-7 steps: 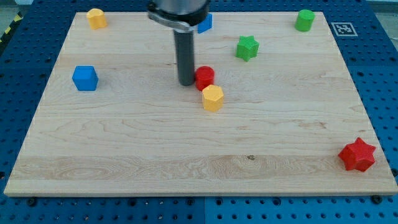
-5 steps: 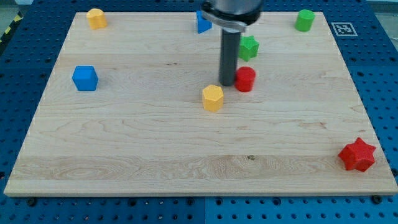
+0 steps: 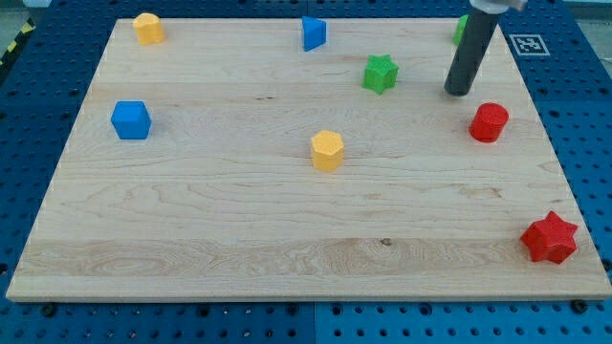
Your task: Slide the green circle closer to the red circle
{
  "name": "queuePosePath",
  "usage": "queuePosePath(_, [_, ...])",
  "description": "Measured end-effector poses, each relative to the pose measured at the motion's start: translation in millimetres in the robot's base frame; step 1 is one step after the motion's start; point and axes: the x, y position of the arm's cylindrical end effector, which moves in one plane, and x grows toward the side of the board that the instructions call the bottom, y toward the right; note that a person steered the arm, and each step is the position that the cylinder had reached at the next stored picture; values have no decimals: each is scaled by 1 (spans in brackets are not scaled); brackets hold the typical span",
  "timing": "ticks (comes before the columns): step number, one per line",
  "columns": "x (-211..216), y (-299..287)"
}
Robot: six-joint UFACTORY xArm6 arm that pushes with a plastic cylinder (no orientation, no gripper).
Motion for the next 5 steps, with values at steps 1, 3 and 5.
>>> queuePosePath(1, [-2, 60])
queuePosePath(3, [-91, 127])
queuePosePath(5, [-147, 119])
